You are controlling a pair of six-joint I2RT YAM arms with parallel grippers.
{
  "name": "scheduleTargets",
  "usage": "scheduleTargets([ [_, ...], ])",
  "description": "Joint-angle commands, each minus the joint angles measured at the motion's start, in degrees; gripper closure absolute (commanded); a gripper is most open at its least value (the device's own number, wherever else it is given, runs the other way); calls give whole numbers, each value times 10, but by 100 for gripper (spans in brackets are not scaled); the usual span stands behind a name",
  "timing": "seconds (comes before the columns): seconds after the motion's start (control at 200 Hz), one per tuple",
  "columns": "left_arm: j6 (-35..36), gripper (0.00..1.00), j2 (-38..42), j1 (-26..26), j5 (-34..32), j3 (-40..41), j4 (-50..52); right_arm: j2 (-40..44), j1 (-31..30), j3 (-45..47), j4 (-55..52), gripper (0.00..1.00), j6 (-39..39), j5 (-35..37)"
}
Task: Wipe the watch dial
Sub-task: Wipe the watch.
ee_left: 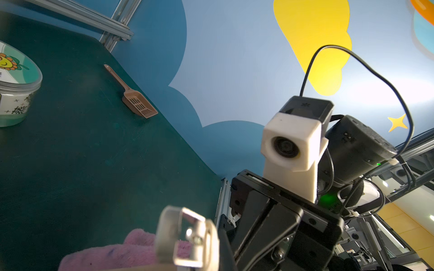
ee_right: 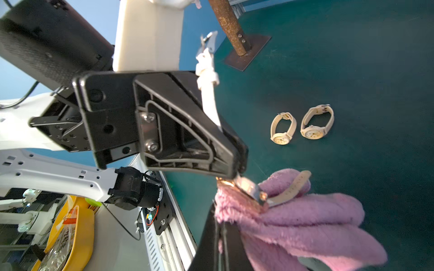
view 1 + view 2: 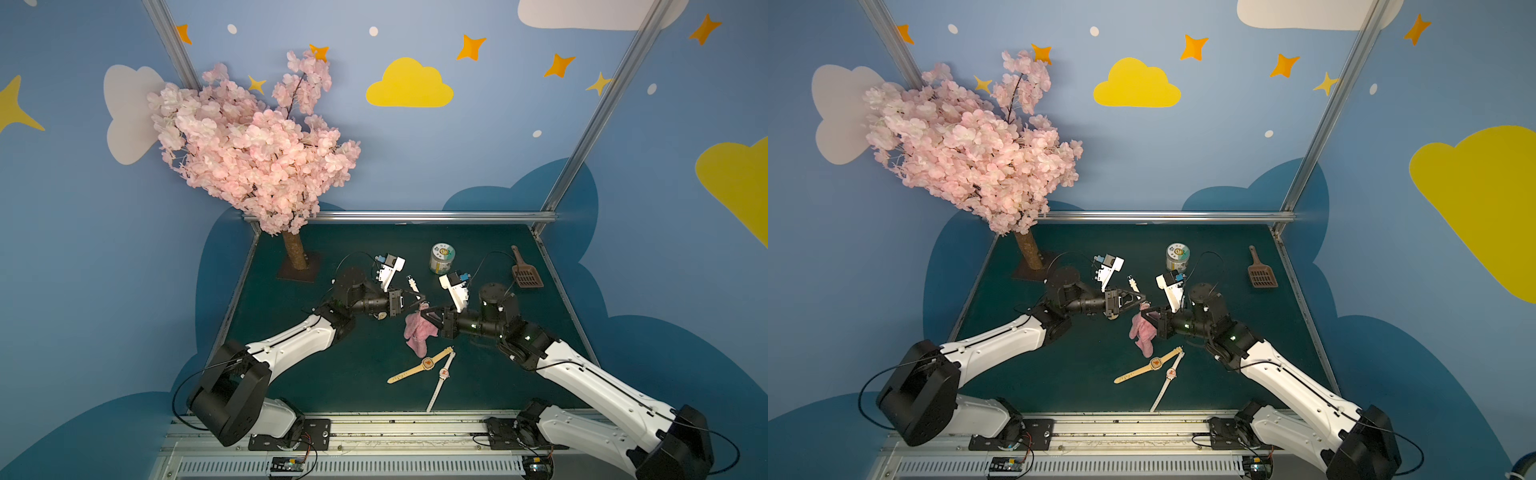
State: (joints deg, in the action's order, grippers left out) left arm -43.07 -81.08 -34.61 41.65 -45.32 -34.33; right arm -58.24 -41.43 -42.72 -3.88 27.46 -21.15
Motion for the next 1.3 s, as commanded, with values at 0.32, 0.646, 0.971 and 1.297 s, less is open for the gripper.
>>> scheduleTargets([
  [0.32,2,97,11,-4,27,1,-20,94,8,23,-42,100,-16,50],
  [0.646,-2,97,13,-4,26,2,-22,65,5,8,68,100,-8,-37],
  [0.971,-2,97,17,-4,23,5,-22,2,2,3,10,100,0,22],
  [1.297,0,97,21,-3,13,8,-20,56,11,28,-44,100,5,99],
])
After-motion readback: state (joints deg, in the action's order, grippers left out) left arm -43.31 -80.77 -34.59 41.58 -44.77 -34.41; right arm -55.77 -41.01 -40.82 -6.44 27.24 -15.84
